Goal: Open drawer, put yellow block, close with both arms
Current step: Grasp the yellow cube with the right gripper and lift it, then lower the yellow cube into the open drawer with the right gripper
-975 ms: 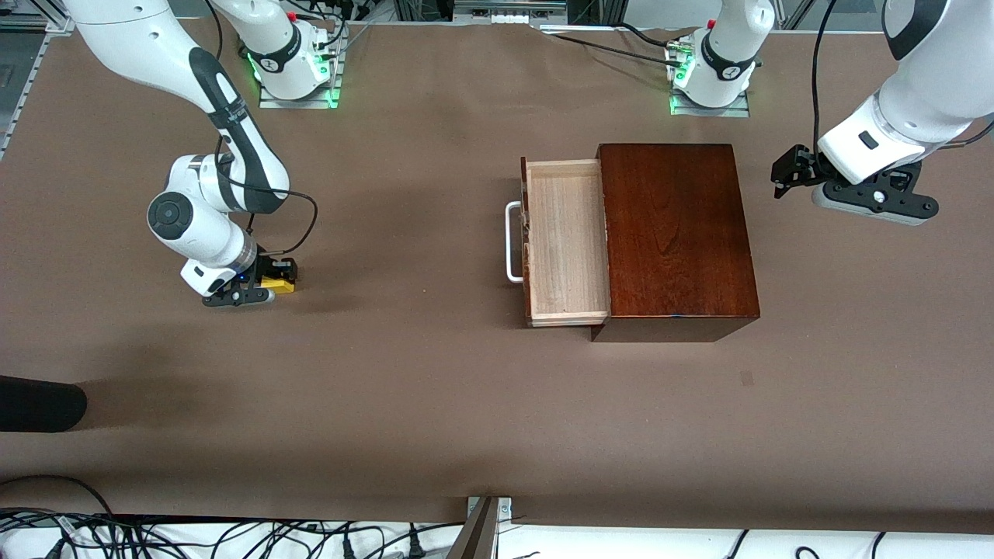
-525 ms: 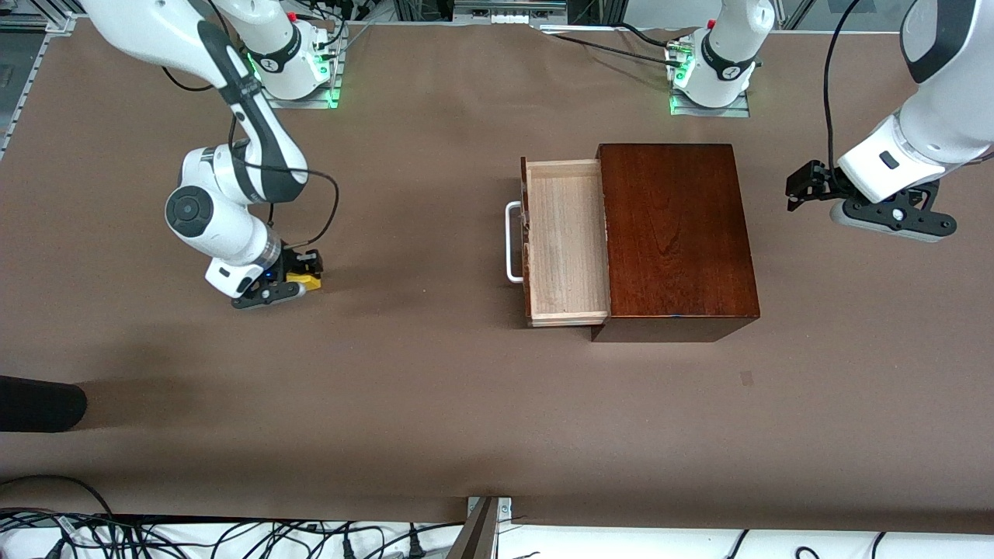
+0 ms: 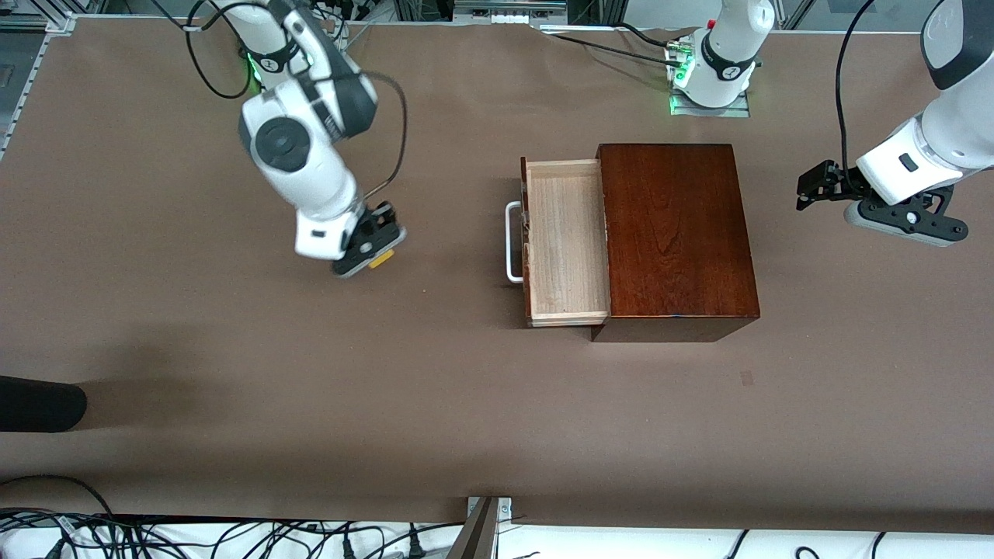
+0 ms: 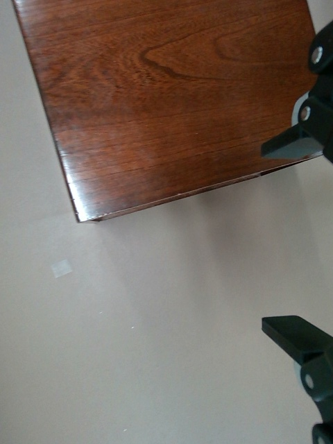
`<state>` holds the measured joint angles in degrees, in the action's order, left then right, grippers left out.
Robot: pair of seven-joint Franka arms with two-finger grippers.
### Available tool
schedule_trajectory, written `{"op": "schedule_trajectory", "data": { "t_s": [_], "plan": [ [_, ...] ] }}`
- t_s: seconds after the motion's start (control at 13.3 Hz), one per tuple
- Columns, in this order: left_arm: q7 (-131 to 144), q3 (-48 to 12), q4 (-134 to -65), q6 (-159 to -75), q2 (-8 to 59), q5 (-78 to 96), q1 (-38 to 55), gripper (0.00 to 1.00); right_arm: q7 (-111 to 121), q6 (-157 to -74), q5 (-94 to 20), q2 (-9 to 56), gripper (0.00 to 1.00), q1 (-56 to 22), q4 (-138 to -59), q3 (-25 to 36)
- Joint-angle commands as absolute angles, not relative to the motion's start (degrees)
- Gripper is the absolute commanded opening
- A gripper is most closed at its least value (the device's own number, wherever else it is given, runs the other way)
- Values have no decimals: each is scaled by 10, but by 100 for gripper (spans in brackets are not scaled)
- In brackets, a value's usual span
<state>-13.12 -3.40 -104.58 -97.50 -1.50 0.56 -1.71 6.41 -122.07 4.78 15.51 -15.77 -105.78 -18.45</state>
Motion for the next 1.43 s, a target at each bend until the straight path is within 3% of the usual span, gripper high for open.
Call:
{"op": "schedule_trajectory", "data": {
  "t_s": [0.0,0.3,0.6,1.35],
  "plan": [
    [-149,-36,-1035,-955,-11,20,-24,100,72,-1126,81,216,0,-237,-911,-185],
    [-149,-36,-1034,-954,-11,20,-24,100,76,-1117,141,308,0,-377,-783,-184],
    [-149,-36,-1033,-950,-11,20,-24,100,85,-1019,211,419,0,-494,-597,-180],
    [-149,-36,-1030,-944,-11,19,-23,100,298,-1073,227,476,1,-473,-599,-175]
  ]
}}
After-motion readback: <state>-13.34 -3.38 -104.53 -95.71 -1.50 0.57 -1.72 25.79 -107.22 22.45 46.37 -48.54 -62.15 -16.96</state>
